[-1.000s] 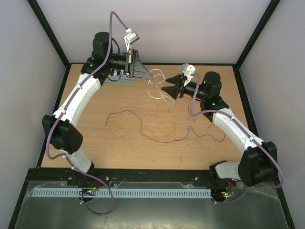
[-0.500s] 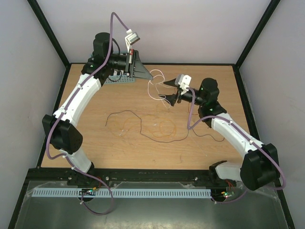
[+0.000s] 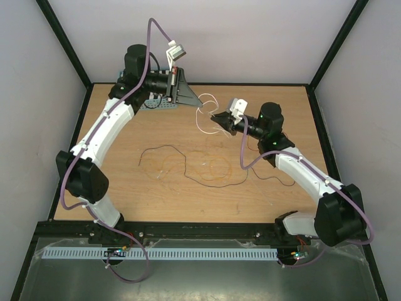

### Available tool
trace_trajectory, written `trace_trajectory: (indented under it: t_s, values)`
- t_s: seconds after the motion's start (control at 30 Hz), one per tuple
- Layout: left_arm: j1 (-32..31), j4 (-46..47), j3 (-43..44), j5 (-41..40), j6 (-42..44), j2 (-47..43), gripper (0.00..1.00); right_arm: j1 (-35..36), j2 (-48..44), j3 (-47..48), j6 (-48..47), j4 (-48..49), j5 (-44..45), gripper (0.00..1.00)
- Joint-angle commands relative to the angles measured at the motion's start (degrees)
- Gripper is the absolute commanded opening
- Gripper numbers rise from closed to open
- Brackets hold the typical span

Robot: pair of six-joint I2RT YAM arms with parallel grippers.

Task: Zip-tie the wires
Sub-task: Place the cable at the center of the board.

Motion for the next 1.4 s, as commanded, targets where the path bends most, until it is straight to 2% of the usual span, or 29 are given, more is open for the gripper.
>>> trace_trajectory:
  t_s: [0.0,0.1,0.37,0.63,0.7,0.8,0.87,0.97,1.03,1.2,1.37]
  values:
    - [1.9,1.9,-0.9,0.4,-0.2,-2.1,0.00,0.4,-2.4,0.9,-2.0,-1.9,1.2,0.15]
    - [3.8,1.9,-2.5,-0.6,0.1,-2.3,0.00,0.4,-4.1,0.3,-2.7,-3.1,1.9,0.06]
    - [7.0,1.9,-9.3,-3.1,2.8,-1.6,0.02,0.4,-5.6,0.6,-3.2,-7.5,4.7,0.00]
    - [12.2,1.9,-16.9,-6.5,5.0,-0.5,0.11,0.4,-4.4,6.1,0.9,-15.8,27.4,0.00]
    - [13.6,1.9,-19.1,-8.5,5.4,-0.3,0.12,0.4,-4.2,7.7,2.4,-16.8,30.2,0.00]
    - [15.3,1.9,-21.4,-10.8,6.2,-0.2,0.04,0.4,-4.5,9.5,3.2,-18.1,31.6,0.00]
    - [16.3,1.9,-22.7,-12.5,6.4,-0.2,0.04,0.4,-5.2,10.4,4.2,-17.9,31.2,0.00]
    - [16.5,1.9,-23.4,-12.3,6.7,-0.1,0.18,0.4,-5.5,12.8,6.2,-18.7,29.6,0.00]
    - [15.9,1.9,-23.7,-11.5,7.4,-0.2,0.32,0.4,-5.6,14.7,8.0,-19.3,28.6,0.00]
    - [12.5,1.9,-24.3,-11.3,12.0,-1.3,0.61,0.4,-6.1,20.4,13.4,-19.7,28.2,0.00]
    - [10.0,1.9,-26.2,-14.6,14.7,-2.8,0.77,0.4,-5.7,26.0,16.8,-20.1,28.9,0.00]
